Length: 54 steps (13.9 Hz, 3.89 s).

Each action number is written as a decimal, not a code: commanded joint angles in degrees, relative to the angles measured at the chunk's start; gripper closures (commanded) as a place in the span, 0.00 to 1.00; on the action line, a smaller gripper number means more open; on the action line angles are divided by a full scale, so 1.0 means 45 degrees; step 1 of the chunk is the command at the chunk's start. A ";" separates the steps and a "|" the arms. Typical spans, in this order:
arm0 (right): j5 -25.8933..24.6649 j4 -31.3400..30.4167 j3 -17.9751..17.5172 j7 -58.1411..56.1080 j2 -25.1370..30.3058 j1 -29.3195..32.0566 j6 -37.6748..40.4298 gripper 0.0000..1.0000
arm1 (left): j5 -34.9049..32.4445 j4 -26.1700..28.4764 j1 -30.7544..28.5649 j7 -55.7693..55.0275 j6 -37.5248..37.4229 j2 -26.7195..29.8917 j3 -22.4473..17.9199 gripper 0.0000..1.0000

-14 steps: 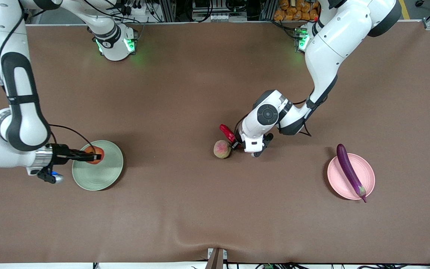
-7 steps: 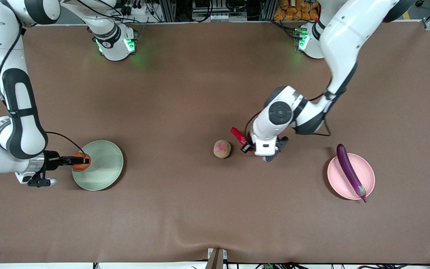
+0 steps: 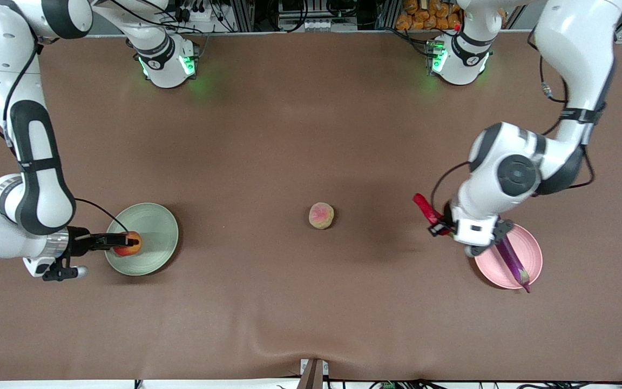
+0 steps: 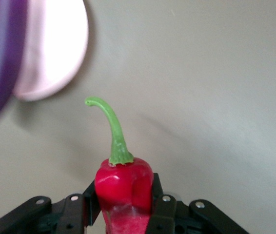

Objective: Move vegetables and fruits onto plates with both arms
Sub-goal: 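Place the apple on the green plate while the left gripper lifts the pepper, then grasp the pale peach with the right gripper while the left gripper carries the pepper, then lower the peach onto the green plate while the left gripper drops the pepper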

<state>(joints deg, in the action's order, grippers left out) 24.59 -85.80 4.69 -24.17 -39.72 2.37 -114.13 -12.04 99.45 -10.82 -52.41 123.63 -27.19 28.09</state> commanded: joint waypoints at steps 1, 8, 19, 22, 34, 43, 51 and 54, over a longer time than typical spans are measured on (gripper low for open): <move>-0.0055 0.0609 0.0051 0.1846 -0.0002 -0.1361 0.0127 0.00 | -0.0019 -0.0574 -0.1283 0.2536 -0.0927 0.0104 0.0164 1.00; -0.0094 0.0942 0.0051 0.7334 -0.0235 -0.6143 -0.1779 0.00 | -0.0156 -0.2526 -0.3513 0.7642 -0.1555 -0.0597 0.0027 1.00; -0.0289 0.2327 0.0129 1.2500 -0.2540 -1.0271 -0.5264 0.00 | -0.0137 -0.4521 -0.3612 1.1060 -0.1321 -0.2785 -0.1184 1.00; -0.0425 0.2348 0.0149 1.2519 -0.2813 -1.0564 -0.5497 0.00 | -0.0156 -0.4522 -0.3514 1.1742 -0.0718 -0.3195 -0.1417 1.00; -0.1032 0.2348 0.0364 1.1643 -0.1078 -0.7681 -0.2902 0.69 | -0.0215 -0.4659 -0.3279 1.1825 -0.0051 -0.4270 -0.1575 1.00; -0.0895 0.2153 0.0247 0.3626 -0.0392 -0.1841 0.1802 0.63 | 0.0567 -0.4561 -0.3065 0.9287 0.0398 -0.4622 -0.1477 0.86; -0.0153 0.1293 0.0207 0.1329 -0.0529 -0.0995 0.1944 0.63 | 0.0547 -0.4522 -0.2693 0.7253 -0.1647 -0.3007 -0.0874 0.00; -0.0172 0.1274 0.0207 0.0648 -0.0684 -0.0898 0.1729 0.43 | 0.0528 -0.4425 -0.2615 0.7369 -0.3561 -0.1172 -0.0288 0.00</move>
<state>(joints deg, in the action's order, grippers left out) 22.75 -78.77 5.75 -18.36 -43.43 -2.40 -105.57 -10.45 77.28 -22.62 -19.17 112.90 -39.71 25.69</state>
